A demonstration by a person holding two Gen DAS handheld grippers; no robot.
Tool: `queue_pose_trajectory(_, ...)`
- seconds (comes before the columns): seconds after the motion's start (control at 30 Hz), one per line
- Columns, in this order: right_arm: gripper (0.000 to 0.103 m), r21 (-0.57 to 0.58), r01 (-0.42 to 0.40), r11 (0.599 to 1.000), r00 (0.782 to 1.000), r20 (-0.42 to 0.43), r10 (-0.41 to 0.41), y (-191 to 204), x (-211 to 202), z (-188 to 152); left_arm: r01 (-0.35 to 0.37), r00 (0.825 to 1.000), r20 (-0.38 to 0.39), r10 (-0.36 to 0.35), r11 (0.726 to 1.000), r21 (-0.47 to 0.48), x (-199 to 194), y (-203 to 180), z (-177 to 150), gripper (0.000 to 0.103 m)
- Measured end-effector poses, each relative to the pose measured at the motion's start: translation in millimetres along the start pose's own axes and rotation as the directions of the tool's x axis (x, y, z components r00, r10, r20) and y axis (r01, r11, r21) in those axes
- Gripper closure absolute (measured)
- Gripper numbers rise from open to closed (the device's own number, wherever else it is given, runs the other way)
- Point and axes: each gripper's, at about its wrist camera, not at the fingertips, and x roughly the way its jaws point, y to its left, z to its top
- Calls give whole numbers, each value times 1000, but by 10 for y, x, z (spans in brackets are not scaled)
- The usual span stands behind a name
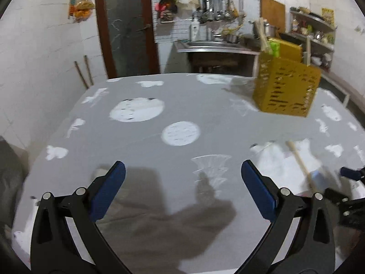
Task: Organize utensils
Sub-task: 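Close the right gripper on the light blue spatula while the left gripper closes on a wooden chopstick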
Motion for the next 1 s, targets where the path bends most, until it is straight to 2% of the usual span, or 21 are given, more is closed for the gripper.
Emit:
queue_pose_trajectory(0.07,31,-7,-14,1000,1000,-5,14,59,-1,-7,-32,999,-6,32,999,2,10,101,-35,5)
queue_pose_trajectory(0.13,38,-26,-7,1000,1000,-10,7,120,27,-3,-45,999,-10,45,999,-12,8,179,-49,5)
queue_pose_trajectory(0.27,46,7,-10,1000,1000,-19,11,115,104,84,-24,999,-27,22,997,-71,5,309,-61,5)
queue_pose_trajectory(0.43,53,64,-11,998,998,-68,16,78,259,276,-5,1000,-22,3,997,-77,22,270,-37,5)
queue_pose_trajectory(0.53,70,90,11,996,996,-86,-3,42,336,396,-9,999,-45,6,997,-81,117,218,-16,5)
queue_pose_trajectory(0.63,70,118,20,993,996,-91,-10,-17,378,447,27,997,-74,-35,994,-110,182,187,-1,5)
queue_pose_trajectory(0.77,70,149,17,989,996,-87,-4,-161,384,450,42,996,-69,-49,995,-93,190,42,41,5)
queue_pose_trajectory(1.0,70,274,73,959,994,-97,-48,-739,392,472,137,986,-82,-143,987,-78,247,-485,221,5)
